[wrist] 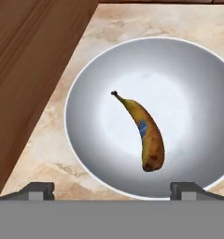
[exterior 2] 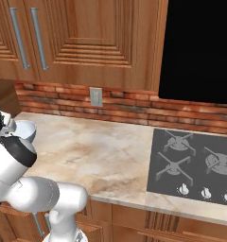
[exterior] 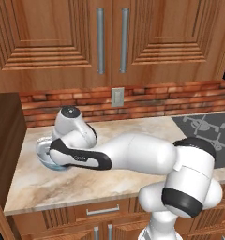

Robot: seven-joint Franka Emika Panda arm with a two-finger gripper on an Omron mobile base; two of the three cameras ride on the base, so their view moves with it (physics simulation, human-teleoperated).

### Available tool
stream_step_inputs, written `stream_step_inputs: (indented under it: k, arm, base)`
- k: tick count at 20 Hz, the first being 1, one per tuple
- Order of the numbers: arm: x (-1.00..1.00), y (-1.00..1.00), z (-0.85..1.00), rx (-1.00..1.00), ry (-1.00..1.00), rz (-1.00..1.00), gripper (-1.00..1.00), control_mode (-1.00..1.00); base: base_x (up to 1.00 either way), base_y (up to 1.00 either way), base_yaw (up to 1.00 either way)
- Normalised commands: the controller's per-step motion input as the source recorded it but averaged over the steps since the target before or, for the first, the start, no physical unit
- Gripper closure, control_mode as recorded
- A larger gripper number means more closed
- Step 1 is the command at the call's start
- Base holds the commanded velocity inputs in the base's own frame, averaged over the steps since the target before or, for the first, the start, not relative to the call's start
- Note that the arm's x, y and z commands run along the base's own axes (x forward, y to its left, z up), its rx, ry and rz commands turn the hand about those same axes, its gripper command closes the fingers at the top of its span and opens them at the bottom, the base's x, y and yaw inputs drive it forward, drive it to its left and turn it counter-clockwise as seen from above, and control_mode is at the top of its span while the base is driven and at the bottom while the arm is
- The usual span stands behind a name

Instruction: Pick the banana from the cabinet and place it in the bowl. Then pick the bowl and place it in the sink. Then turn on the sink facuet.

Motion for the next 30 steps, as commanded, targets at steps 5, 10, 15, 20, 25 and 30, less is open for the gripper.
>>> stream_step_inputs:
  k: [5, 10, 15, 20, 25, 30]
  arm:
    - [0.0, -0.08, -0.17, -0.17, 0.02, 0.22, -1.0, -1.0]
    - [0.0, -0.03, -0.16, -0.23, 0.0, 0.26, -1.0, -1.0]
    - [-0.02, 0.0, -0.06, -0.24, 0.0, 0.22, -1.0, -1.0]
    - [-0.01, 0.0, -0.04, -0.17, 0.0, 0.18, -1.0, -1.0]
    - [-0.09, 0.0, -0.04, -0.12, 0.0, 0.18, -1.0, -1.0]
    - [0.0, 0.0, -0.29, -0.1, 0.0, 0.21, -1.0, -1.0]
  base:
    - [0.0, 0.0, 0.0]
    - [0.0, 0.0, 0.0]
    - [0.0, 0.0, 0.0]
    - [0.0, 0.0, 0.0]
    - [0.0, 0.0, 0.0]
    - [0.0, 0.0, 0.0]
